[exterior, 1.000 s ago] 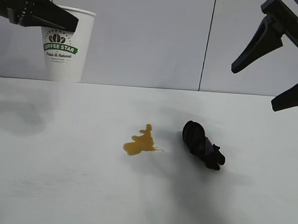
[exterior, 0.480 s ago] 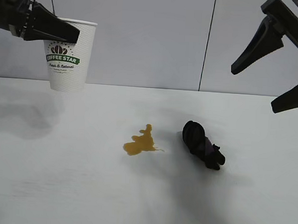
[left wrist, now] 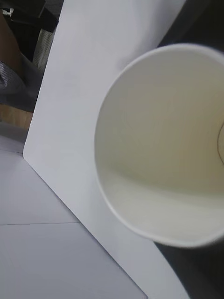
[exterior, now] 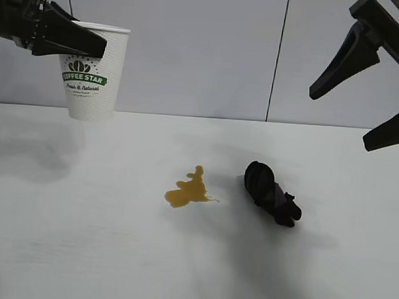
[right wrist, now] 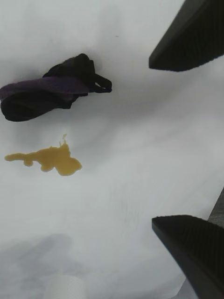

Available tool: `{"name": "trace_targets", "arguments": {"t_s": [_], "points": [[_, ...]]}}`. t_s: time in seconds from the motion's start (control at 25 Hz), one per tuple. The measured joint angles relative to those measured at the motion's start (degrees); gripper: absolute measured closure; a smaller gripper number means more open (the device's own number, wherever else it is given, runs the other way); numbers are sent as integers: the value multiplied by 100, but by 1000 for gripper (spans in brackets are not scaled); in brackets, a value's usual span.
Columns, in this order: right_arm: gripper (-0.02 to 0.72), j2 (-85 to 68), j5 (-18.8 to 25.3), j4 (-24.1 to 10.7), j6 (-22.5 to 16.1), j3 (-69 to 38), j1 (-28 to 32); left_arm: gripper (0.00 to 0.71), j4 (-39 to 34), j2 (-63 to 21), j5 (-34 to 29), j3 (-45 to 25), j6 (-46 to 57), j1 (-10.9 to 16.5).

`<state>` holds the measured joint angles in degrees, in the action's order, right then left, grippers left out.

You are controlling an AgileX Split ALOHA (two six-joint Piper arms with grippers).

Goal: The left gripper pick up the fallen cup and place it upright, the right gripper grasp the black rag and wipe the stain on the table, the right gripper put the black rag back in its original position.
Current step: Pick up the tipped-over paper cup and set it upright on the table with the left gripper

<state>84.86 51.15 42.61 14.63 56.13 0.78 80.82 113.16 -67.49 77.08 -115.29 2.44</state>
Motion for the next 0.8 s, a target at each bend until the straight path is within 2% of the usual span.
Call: {"name": "trace_targets", "arguments": {"t_s": [0.16,0.32,0.48,0.64,0.8], "points": [[126,0,5,0,0,0,0,128,96,0,0,-225,-256,0],[126,0,5,0,0,0,0,128,248,0,6,-738,-882,0],[126,0,5,0,0,0,0,128,687,0,60,-1182,-1541,0],[126,0,5,0,0,0,0,128,1224,0,292,-1548,-2032,0],[126,0,5,0,0,0,0,128,1430,0,696,-1897,-2450,0]]}}
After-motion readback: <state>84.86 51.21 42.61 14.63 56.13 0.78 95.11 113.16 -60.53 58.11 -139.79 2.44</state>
